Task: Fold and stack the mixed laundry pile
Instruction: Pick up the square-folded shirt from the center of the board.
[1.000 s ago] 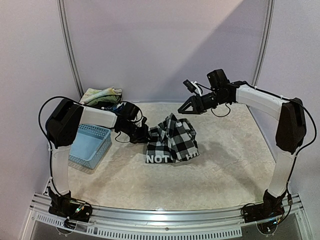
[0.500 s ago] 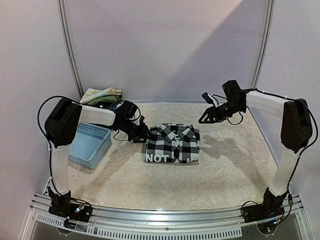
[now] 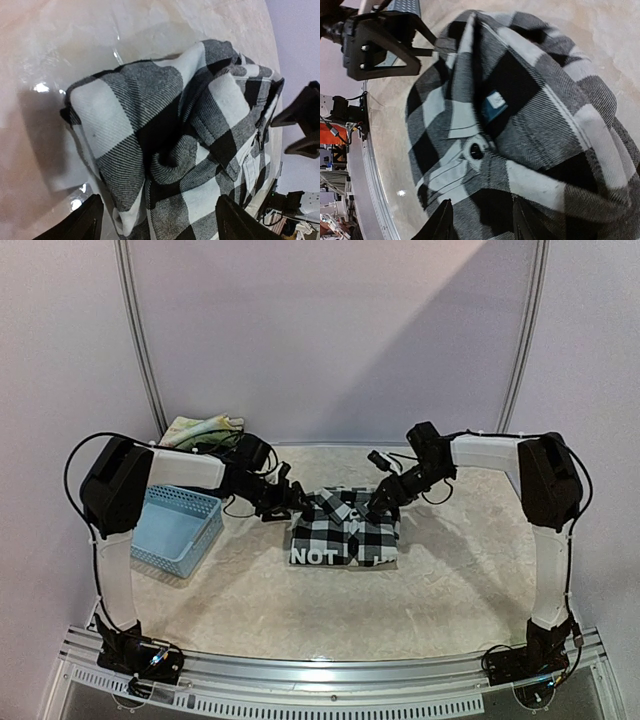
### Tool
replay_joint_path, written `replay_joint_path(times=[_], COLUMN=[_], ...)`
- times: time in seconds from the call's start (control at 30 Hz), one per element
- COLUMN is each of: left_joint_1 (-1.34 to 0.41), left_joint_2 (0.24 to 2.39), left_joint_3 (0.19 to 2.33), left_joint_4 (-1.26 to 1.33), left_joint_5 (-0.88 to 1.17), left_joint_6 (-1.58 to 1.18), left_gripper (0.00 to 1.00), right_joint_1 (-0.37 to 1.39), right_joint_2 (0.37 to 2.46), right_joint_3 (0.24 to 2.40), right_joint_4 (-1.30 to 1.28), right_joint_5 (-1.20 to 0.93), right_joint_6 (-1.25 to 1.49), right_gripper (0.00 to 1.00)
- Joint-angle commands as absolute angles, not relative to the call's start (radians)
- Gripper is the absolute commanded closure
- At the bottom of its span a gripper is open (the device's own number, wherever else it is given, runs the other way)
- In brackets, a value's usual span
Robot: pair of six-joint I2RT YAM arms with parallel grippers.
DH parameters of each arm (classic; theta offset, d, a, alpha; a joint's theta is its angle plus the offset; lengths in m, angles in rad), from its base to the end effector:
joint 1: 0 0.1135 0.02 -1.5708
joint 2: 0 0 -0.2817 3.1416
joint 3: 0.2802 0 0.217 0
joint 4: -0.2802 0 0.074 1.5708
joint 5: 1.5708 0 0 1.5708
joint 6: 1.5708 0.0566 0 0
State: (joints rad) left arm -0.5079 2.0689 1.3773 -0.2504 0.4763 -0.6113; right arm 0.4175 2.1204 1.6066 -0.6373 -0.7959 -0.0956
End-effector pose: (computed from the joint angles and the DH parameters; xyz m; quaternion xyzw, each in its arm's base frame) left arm 0.3601 -0.2301 0.1737 0.0251 0.9267 -0.3497 0.1356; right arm 0.3717 0.2091 0.1997 -0.3069 0.8516 0.4049 0.1288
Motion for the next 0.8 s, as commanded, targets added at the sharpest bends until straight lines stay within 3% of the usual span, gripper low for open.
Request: replay_joint_path(times=[0.0, 0.17, 0.2, 0.23, 0.43, 0.57, 0.77], left_joint_1=[-0.484, -0.483, -0.484, -0.486, -0.499, -0.499, -0.496], left_joint_2=[2.136, 2.211, 2.228, 2.245, 2.339, 2.366, 2.389], left_joint_3=[1.369, 1.366, 1.370, 1.376, 1.485, 1.553, 1.652], left_joint_4=[-0.189, -0.075, -0.045, -0.021, 0.012, -0.103, -0.231], left_joint_5=[0.569, 0.637, 0.648, 0.664, 0.756, 0.752, 0.715], left_joint_6=[-0.626, -0.691, -0.702, -0.715, -0.737, -0.700, -0.672], left_gripper=[0.21, 0.18, 0.03, 0.01, 0.07, 0.29, 0.78], right_joint_1=[0.412, 0.412, 0.413, 0.413, 0.412, 0.413, 0.411], right_joint_2=[2.231, 2.334, 2.349, 2.369, 2.411, 2.407, 2.377], right_joint_3=[1.672, 1.726, 1.737, 1.750, 1.772, 1.775, 1.770], right_joint_4=[-0.655, -0.670, -0.676, -0.683, -0.681, -0.682, -0.724], right_joint_5=[-0.787, -0.773, -0.774, -0.781, -0.792, -0.793, -0.781], right_joint_6=[-0.061, -0.008, -0.005, 0.018, 0.044, 0.044, 0.021], right_gripper=[0.60, 0.62, 0.62, 0.62, 0.63, 0.63, 0.63])
